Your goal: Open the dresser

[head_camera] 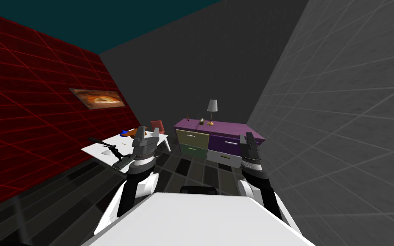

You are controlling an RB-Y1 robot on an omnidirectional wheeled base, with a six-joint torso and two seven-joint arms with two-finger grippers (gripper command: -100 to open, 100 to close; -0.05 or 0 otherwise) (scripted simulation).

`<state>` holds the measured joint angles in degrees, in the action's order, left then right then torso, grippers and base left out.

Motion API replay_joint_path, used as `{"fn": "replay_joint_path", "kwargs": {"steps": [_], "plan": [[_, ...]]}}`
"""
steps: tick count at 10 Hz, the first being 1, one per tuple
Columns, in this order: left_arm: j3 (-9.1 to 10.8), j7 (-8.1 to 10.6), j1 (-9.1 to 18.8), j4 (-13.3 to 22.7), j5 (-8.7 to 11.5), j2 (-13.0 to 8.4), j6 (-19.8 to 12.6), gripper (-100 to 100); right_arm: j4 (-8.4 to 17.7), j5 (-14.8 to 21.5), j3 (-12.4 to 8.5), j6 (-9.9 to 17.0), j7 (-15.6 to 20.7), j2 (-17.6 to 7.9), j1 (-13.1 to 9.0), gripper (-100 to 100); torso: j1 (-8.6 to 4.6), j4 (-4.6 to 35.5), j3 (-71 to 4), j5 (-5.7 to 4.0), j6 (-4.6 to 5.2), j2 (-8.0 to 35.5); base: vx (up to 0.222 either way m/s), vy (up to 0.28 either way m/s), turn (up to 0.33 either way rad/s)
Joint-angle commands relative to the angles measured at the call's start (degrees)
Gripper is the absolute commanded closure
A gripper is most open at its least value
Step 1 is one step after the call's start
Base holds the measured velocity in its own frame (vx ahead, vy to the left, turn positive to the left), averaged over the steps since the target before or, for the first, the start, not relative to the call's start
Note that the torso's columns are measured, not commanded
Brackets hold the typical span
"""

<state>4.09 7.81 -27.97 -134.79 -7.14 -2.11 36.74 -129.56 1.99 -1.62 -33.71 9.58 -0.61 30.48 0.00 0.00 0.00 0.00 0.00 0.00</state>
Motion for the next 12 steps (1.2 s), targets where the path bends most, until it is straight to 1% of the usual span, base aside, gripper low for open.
{"fn": "replay_joint_path", "kwargs": {"steps": [1,3,9,10,11,12], "plan": [[0.00,0.00,0.00,0.00,0.00,0.00,0.00,0,0.00,0.00,0.00,0.00,0.00,0.00,0.00,0,0.00,2.35,-4.67,0.00,0.00,2.32,0.000,0.000,0.000],[0.00,0.00,0.00,-0.01,0.00,0.00,0.00,0,-0.01,0.00,0.00,0.00,0.00,0.00,0.00,0,0.00,10.06,-20.14,0.00,0.00,10.03,0.000,0.000,0.000],[0.00,0.00,0.00,-0.02,0.00,0.00,0.00,0,-0.02,0.00,0.00,-0.01,0.00,0.00,0.00,0,0.00,35.37,-70.73,0.00,0.00,35.39,0.000,0.000,0.000],[0.00,0.00,0.00,-0.02,0.00,0.00,0.00,0,0.36,0.79,0.36,0.82,0.20,-1.74,-0.19,-100,0.00,39.60,-79.19,0.00,0.00,39.62,0.017,0.009,0.010],[0.00,0.00,0.00,0.00,0.00,0.00,0.00,0,0.75,1.59,0.73,1.66,0.40,-2.92,-0.39,-100,0.02,41.48,-83.16,0.01,-0.01,41.51,0.026,0.018,0.019],[0.00,0.00,-0.01,0.01,0.00,0.00,0.00,0,1.27,2.66,1.22,2.78,0.67,-4.02,-0.65,-100,0.04,42.03,-84.29,0.01,0.00,42.02,0.038,0.021,0.015]]}}
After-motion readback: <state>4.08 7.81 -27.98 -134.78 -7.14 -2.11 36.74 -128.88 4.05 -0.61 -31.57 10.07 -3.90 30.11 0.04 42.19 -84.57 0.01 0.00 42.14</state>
